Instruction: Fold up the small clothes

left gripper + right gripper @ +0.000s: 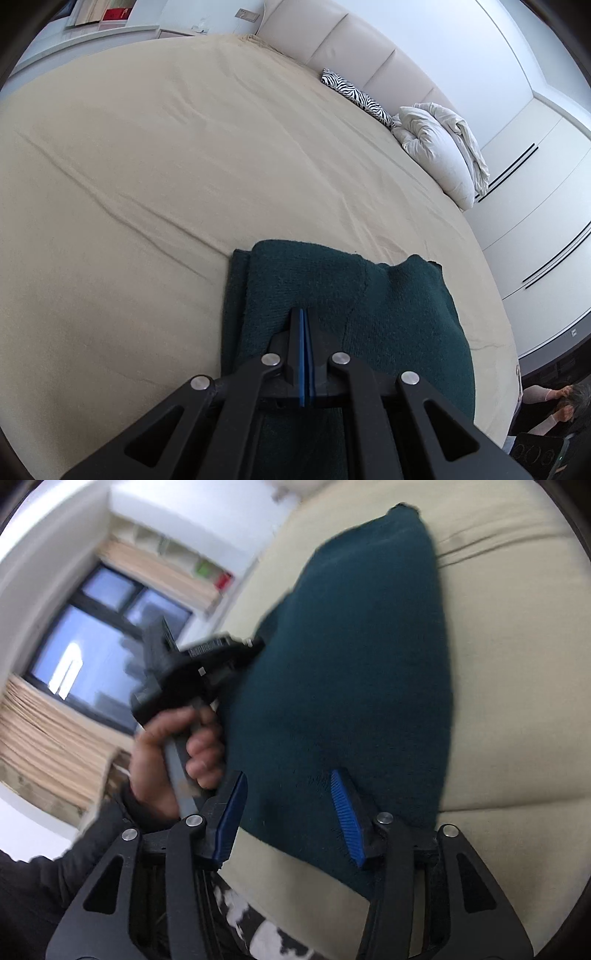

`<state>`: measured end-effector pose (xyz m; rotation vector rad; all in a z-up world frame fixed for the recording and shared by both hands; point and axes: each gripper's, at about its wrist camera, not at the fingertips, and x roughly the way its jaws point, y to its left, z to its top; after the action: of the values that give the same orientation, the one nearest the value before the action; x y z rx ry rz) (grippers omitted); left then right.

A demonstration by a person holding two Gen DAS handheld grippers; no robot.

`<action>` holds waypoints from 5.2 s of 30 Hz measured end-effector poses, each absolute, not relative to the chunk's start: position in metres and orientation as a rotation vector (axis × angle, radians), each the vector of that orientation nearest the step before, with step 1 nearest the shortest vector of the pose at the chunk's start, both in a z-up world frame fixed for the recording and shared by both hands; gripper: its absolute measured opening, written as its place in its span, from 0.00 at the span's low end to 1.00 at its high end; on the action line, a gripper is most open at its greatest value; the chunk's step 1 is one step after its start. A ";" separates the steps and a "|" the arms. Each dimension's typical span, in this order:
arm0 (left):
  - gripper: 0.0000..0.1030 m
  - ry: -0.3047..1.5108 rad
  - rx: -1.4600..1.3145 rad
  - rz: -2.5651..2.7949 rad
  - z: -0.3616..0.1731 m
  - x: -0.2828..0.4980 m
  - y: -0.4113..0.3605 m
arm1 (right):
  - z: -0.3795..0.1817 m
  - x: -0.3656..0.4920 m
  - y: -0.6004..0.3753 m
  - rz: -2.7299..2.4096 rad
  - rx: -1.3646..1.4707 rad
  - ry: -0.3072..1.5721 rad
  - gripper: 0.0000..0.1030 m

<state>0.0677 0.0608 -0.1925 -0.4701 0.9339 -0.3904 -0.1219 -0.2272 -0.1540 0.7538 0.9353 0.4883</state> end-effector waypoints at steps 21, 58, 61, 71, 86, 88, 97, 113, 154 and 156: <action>1.00 0.466 -0.102 -0.202 -0.062 -0.042 0.061 | 0.004 -0.196 -0.210 0.129 0.201 0.435 0.83; 1.00 0.866 0.031 -0.078 -0.096 -0.059 0.056 | -0.039 -0.141 -0.213 -0.235 0.157 0.773 1.00; 1.00 0.881 0.027 -0.079 -0.100 -0.058 0.056 | -0.044 -0.140 -0.210 -0.237 0.152 0.790 1.00; 1.00 0.893 0.039 -0.061 -0.104 -0.060 0.060 | -0.059 -0.136 -0.198 -0.249 0.096 0.835 1.00; 1.00 0.909 0.052 -0.066 -0.110 -0.061 0.061 | -0.075 -0.126 -0.198 -0.265 0.122 0.876 1.00; 1.00 0.911 0.051 -0.066 -0.111 -0.060 0.061 | -0.075 -0.126 -0.196 -0.271 0.124 0.877 1.00; 1.00 0.913 0.053 -0.068 -0.112 -0.060 0.061 | -0.078 -0.124 -0.191 -0.277 0.131 0.884 1.00; 1.00 0.913 0.054 -0.068 -0.113 -0.063 0.060 | -0.080 -0.123 -0.188 -0.280 0.132 0.886 1.00; 1.00 0.918 0.062 -0.079 -0.116 -0.061 0.062 | -0.084 -0.125 -0.185 -0.283 0.136 0.889 1.00; 1.00 0.918 0.061 -0.081 -0.116 -0.061 0.063 | -0.084 -0.125 -0.185 -0.283 0.136 0.890 1.00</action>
<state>-0.0611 0.0628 -0.1161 0.0609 0.9179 -0.0807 -0.1250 -0.1849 -0.0842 0.1358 0.8896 -0.2833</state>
